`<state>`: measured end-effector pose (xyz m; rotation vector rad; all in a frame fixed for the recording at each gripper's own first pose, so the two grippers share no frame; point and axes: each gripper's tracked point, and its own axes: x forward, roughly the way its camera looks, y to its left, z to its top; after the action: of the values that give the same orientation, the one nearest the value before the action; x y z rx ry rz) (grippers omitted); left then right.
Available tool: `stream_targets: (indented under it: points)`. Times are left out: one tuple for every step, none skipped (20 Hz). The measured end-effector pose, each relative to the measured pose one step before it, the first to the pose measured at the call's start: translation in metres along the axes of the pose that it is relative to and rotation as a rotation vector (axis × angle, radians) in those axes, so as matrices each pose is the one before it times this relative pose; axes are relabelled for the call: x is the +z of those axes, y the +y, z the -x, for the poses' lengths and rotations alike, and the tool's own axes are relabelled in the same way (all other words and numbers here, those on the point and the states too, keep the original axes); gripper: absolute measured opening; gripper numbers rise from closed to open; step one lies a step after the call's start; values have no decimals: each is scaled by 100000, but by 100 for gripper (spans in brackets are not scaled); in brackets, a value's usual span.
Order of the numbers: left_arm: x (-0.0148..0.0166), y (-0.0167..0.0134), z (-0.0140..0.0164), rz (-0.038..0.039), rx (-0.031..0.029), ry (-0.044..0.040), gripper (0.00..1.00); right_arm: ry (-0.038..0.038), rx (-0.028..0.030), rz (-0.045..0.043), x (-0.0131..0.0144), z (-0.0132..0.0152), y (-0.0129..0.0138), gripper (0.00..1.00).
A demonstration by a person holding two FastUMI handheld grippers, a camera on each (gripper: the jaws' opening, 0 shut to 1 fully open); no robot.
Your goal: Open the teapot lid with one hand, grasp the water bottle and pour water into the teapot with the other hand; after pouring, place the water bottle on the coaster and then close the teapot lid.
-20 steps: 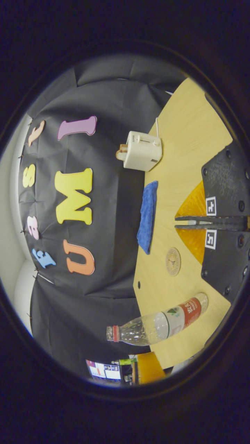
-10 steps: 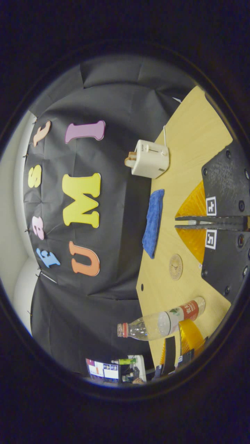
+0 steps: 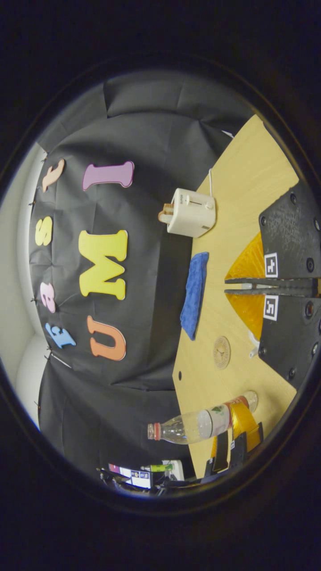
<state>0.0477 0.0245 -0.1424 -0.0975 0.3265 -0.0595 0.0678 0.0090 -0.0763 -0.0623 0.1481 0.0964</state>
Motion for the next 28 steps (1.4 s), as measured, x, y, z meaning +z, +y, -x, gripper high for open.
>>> stream_targets:
  points:
    - [-188, 25, -126, 73, 231, 784, 96, 162, 101, -73, -38, 83, -81, 0]
    - [17, -39, 5, -246, -22, 29, 94, 387, 244, -134, -113, 30, -18, 0]
    - [193, 62, -32, -305, -94, -237, 90, 253, 211, -61, -36, 54, -70, 0]
    - [109, 64, 98, -590, 153, 188, 87, 36, 61, 63, -15, 128, -188, 0]
    - [-186, 66, -151, -1181, 204, 1314, 80, -110, 29, -236, 33, 118, -286, 0]
    - [13, 167, 33, -2193, 514, 966, 80, -174, 17, -460, 6, 131, -262, 0]
    - [220, 302, 122, -3448, 1446, 437, 79, -266, 62, -364, 74, 149, -222, 0]
    - [593, 353, 332, -3960, 1166, -925, 78, -91, 29, -407, 51, 50, -236, 0]
    - [632, 275, 323, -3935, 1051, -510, 78, -284, 56, -763, 119, 107, -306, 0]
    - [493, 236, 254, -4230, 1098, -565, 78, 11, 248, -760, 80, 178, -284, 0]
    - [463, 559, 195, -5213, 2432, -425, 77, 276, 158, -164, -93, 74, -265, 0]
    - [348, 732, 37, -6085, 2982, -551, 77, 22, -115, 19, -23, 110, -379, 0]
    - [242, 641, 98, -6825, 2888, -228, 81, -114, -42, 109, 57, 159, -333, 0]
    - [97, 573, 6, -7174, 2686, 454, 76, -55, -194, 113, -59, 208, -429, 0]
    - [2, 459, -31, -7067, 2152, 614, 76, 13, -177, 134, 33, 207, -349, 0]
    - [41, 365, -80, -6668, 1880, 177, 75, -69, -78, -156, 4, 102, -365, 0]
    - [-49, 479, 2, -6033, 1603, 496, 74, -29, -159, -186, -92, 152, -415, 0]
    - [217, 161, 24, -5693, 966, 165, 74, -58, -170, -288, -31, 158, -401, 0]
    - [88, -9, -111, -5011, 553, 327, 74, 168, -175, -142, -123, 149, -408, 0]
    - [264, -86, -75, -5245, -211, 36, 74, 94, -243, -99, -118, 85, -378, 0]
    - [107, -1, -225, -5360, -458, 149, 74, 223, -155, 80, -95, 109, -353, 0]
    - [110, -158, -157, -5580, -343, 123, 74, 230, -230, 82, -225, 208, -375, 0]
    - [253, -142, -99, -5274, -311, 167, 74, 171, -315, 17, -94, 125, -380, 0]
    - [203, -91, -225, -5119, -233, 14, 74, 196, -177, -47, -162, 121, -322, 0]
    - [217, -163, -31, -4772, 181, -246, 74, 328, -13, -393, -143, 91, -331, 0]
    - [334, -301, -142, -4594, -211, -175, 74, 146, 120, -434, -211, 147, -268, 0]
    - [190, -329, -45, -4331, -559, -151, 74, 291, -269, -221, -137, 111, -340, 0]
    - [293, -457, -18, -4207, -274, -263, 74, 178, -202, -149, -191, 21, -329, 0]
